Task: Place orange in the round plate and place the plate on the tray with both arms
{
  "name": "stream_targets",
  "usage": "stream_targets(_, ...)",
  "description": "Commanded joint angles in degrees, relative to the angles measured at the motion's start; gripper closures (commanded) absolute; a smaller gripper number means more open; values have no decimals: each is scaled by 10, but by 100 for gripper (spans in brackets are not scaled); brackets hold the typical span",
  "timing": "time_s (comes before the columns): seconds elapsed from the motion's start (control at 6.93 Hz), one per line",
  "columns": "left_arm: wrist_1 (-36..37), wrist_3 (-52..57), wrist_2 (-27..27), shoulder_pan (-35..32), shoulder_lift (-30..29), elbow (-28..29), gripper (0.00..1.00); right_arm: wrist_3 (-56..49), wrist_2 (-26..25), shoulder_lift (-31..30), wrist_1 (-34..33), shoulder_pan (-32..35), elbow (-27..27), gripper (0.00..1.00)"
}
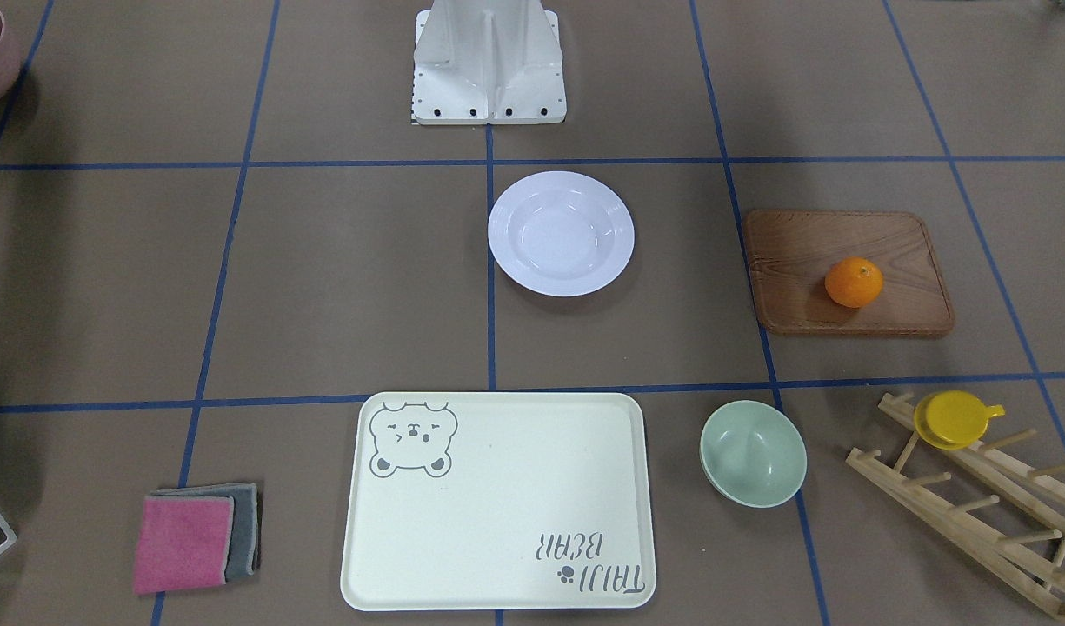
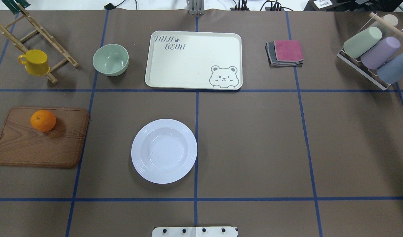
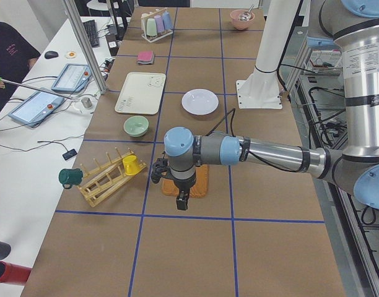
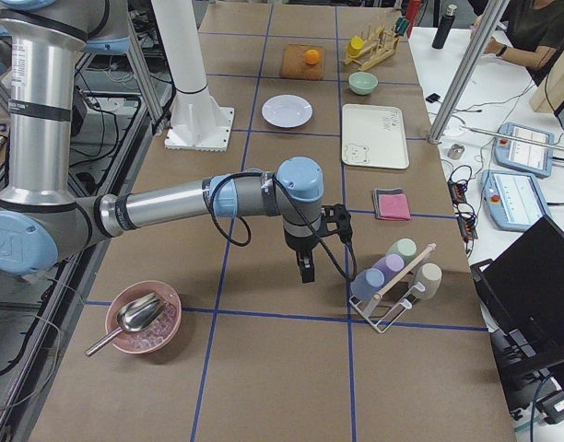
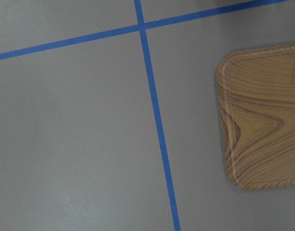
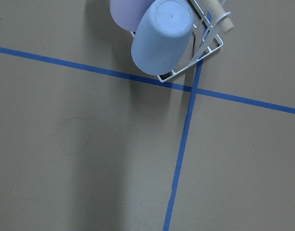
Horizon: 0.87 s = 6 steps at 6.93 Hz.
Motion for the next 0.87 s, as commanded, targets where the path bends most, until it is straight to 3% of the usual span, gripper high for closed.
stream_targets(0.0, 0, 1, 1, 1, -1, 3, 1, 3, 23, 4, 0, 0, 5, 0)
stream_targets(0.29, 0, -3, 1, 1, -1, 0, 1, 26, 87, 4, 59, -8, 0, 0)
stream_targets(0.43, -2, -11, 1, 2, -6, -1, 1, 128, 145, 4, 112, -33, 1, 0)
stream_targets(0.58, -3, -26, 1, 4, -13, -3, 2, 334, 172, 10, 148, -87, 3, 0)
stream_targets(0.72, -34, -76, 1, 6, -17, -3, 2, 422, 173, 22, 296, -129, 0, 0)
